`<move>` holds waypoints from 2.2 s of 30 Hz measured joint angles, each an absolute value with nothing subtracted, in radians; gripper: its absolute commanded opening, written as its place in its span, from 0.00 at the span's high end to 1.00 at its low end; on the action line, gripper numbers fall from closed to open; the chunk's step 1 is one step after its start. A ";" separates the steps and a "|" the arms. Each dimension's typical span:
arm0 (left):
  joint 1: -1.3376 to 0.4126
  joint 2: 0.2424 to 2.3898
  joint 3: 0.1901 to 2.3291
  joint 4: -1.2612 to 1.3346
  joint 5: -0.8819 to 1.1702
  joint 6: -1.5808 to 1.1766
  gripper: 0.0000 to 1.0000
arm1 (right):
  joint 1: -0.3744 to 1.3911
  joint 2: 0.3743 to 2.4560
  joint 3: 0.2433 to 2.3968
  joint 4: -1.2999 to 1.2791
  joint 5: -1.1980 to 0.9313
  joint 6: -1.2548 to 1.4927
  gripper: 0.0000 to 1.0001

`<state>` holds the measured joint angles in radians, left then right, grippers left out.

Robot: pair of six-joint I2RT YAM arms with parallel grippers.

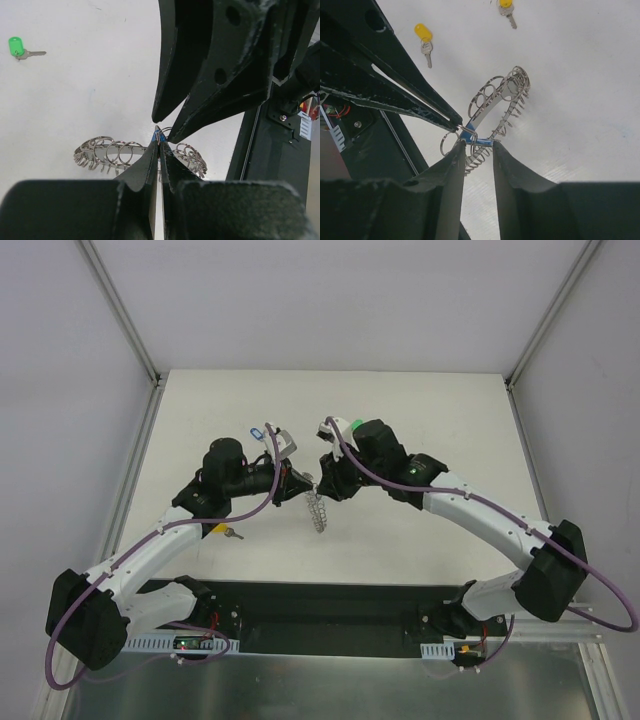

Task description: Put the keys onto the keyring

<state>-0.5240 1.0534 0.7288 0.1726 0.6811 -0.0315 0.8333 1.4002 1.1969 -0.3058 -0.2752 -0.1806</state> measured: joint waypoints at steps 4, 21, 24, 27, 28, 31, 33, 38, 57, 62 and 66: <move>-0.524 1.054 0.729 0.169 0.690 -0.031 1.00 | 0.833 1.412 1.204 -0.309 -0.287 -0.176 0.92; -0.529 1.016 0.721 0.189 0.614 -0.056 1.00 | 0.828 1.264 1.041 -0.109 -0.292 -0.145 0.99; -0.532 0.989 0.700 0.230 0.595 -0.084 1.00 | 0.828 1.228 0.995 -0.033 -0.292 -0.136 0.99; -0.531 0.977 0.685 0.262 0.584 -0.116 1.00 | 0.828 1.208 0.942 0.049 -0.287 -0.127 0.99; -0.531 0.978 0.680 0.270 0.582 -0.125 1.00 | 0.828 1.199 0.918 0.079 -0.284 -0.120 0.99; -0.531 0.980 0.665 0.294 0.583 -0.159 1.00 | 0.828 1.174 0.863 0.144 -0.276 -0.105 0.99; -0.531 0.987 0.658 0.319 0.583 -0.185 1.00 | 0.828 1.160 0.832 0.193 -0.264 -0.094 0.99; -0.534 1.007 0.652 0.359 0.577 -0.226 1.00 | 0.828 1.148 0.795 0.256 -0.228 -0.084 0.99; -0.545 1.027 0.646 0.374 0.531 -0.273 1.00 | 0.828 1.150 0.791 0.275 -0.205 -0.101 0.90; -0.544 1.028 0.664 0.307 0.532 -0.220 1.00 | 0.823 1.165 0.827 0.175 -0.216 -0.125 0.57; -0.544 1.033 0.701 0.220 0.549 -0.139 1.00 | 0.815 1.183 0.907 0.052 -0.216 -0.134 0.51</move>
<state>-0.5442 1.0332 0.7013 0.2195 0.5488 -0.1394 0.8154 1.1828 0.9073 0.0521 -0.2157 -0.1341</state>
